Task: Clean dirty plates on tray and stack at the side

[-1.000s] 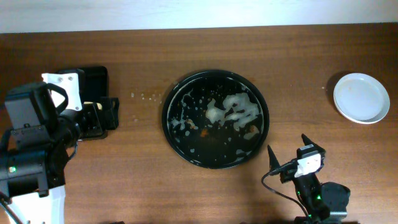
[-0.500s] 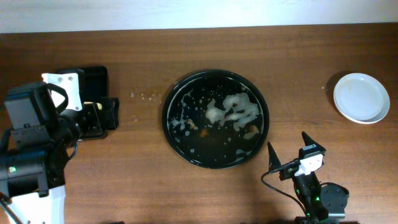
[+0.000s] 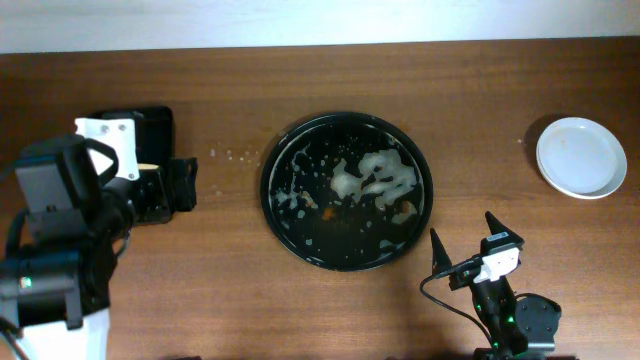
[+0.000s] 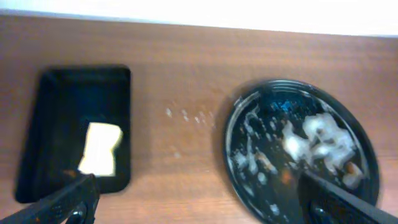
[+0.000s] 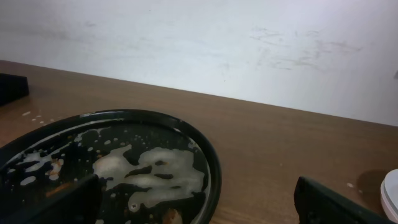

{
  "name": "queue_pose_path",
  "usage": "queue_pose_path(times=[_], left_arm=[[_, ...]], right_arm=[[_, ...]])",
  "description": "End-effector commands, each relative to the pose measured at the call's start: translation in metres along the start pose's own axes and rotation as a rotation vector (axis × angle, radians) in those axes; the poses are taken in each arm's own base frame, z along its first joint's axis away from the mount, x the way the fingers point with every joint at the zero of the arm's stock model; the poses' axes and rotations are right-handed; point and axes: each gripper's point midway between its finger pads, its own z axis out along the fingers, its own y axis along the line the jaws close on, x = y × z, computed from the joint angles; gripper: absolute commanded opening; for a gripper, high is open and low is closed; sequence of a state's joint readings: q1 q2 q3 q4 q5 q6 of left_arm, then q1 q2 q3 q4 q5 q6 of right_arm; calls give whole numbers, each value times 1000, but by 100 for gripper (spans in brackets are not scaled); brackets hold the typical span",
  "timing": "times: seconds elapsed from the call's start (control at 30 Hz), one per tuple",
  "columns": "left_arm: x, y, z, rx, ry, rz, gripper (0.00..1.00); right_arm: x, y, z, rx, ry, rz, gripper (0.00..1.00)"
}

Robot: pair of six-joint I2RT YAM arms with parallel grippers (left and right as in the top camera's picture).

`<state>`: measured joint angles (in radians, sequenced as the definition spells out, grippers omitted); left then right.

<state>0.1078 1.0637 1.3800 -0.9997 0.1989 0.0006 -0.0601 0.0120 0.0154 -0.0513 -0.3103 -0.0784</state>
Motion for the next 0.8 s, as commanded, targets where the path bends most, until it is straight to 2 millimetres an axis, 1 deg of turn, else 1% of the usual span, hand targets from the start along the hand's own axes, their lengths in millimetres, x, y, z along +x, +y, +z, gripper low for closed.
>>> queue_pose_path(times=[0.0,0.1,0.17,0.23,0.27,0.3,0.5,0.6,0.67,0.77], left_arm=[[3,9,-6,-90,-126,55,99],[12,9,-4,-87,-250,69,99],[23,8,-3,-81,-331,80,99],[41,10,-2,-84,-419,91,100],[47,10,-2,-85,-445,94,99],[55,12,-2,-93,-486,97,99],[87,27,-11,-180,-673,88,99],[103,31,-7,-194,-708,85,99],[112,33,1,-197,-713,84,99],[119,38,12,-210,-707,79,99]], right_arm=[[3,-2,0,10,0,13,98],[3,-2,0,10,0,13,99],[3,-2,0,10,0,13,99],[3,-2,0,10,0,13,99],[3,-2,0,10,0,13,99],[3,-2,0,10,0,13,99],[3,-2,0,10,0,13,99],[3,-2,0,10,0,13,99],[3,-2,0,10,0,13,99],[3,-2,0,10,0,13,99]])
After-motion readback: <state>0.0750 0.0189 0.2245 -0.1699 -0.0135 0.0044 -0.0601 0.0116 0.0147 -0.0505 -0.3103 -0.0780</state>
